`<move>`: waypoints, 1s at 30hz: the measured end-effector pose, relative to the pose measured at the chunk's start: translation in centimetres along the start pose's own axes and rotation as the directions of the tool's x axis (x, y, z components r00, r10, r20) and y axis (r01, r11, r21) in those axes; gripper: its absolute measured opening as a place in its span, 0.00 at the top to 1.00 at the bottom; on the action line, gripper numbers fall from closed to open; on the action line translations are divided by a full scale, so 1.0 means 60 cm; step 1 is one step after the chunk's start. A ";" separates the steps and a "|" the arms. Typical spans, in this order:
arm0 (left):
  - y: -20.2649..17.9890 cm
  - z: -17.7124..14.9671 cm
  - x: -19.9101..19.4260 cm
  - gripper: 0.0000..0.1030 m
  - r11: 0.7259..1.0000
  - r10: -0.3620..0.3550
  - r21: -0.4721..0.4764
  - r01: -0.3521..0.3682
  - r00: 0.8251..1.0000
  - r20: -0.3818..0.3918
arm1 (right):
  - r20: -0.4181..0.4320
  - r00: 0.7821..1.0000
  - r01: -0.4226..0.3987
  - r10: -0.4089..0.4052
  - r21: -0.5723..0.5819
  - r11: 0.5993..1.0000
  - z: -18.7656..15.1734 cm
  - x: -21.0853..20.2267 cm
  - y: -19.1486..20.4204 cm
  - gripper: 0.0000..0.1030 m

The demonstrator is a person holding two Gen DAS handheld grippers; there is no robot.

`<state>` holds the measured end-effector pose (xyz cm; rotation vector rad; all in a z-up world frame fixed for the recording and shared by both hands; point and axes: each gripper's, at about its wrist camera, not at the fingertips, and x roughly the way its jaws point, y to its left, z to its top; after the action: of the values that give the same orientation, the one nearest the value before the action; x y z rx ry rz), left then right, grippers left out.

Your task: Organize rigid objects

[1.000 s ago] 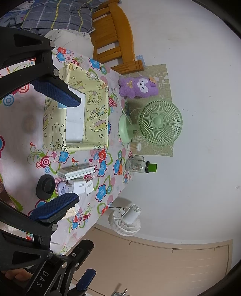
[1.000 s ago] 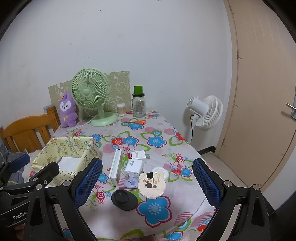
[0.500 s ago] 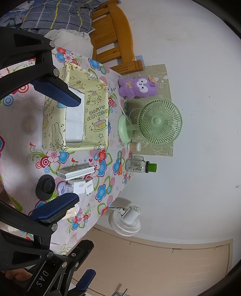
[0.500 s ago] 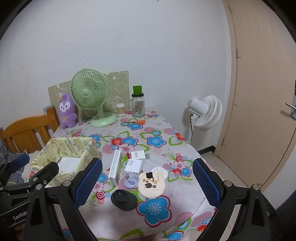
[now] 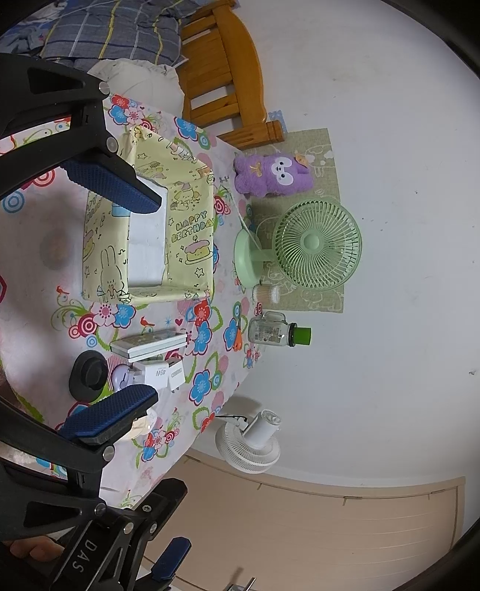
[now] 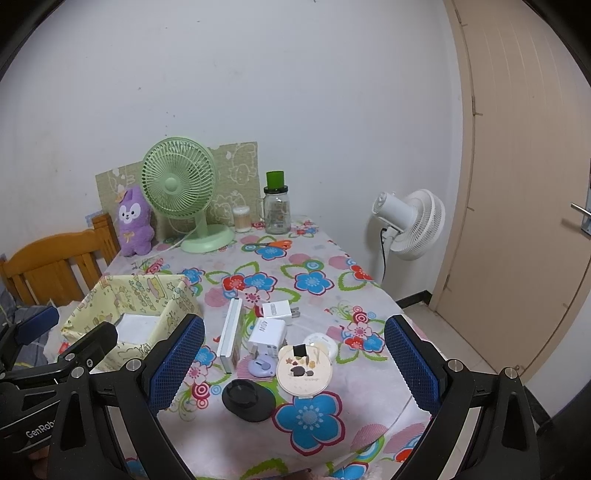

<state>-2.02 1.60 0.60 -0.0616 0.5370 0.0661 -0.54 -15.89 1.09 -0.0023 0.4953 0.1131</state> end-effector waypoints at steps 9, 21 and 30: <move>0.000 -0.002 0.008 0.08 1.000 -0.002 0.002 0.002 1.000 -0.004 | -0.002 1.000 0.003 -0.003 0.004 1.000 -0.001 0.006 0.000 0.03; -0.027 -0.007 0.055 0.08 1.000 -0.015 0.026 0.017 0.998 -0.056 | -0.030 0.999 0.028 -0.027 0.011 1.000 -0.005 0.043 -0.022 0.04; -0.060 -0.013 0.094 0.08 0.998 -0.037 0.037 0.041 0.995 -0.096 | -0.076 0.996 0.043 -0.042 0.012 0.999 -0.012 0.086 -0.045 0.07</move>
<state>2.73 -1.79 -2.82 -0.0374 0.6317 0.0144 3.93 -18.05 -2.08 -0.0042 0.5717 0.0684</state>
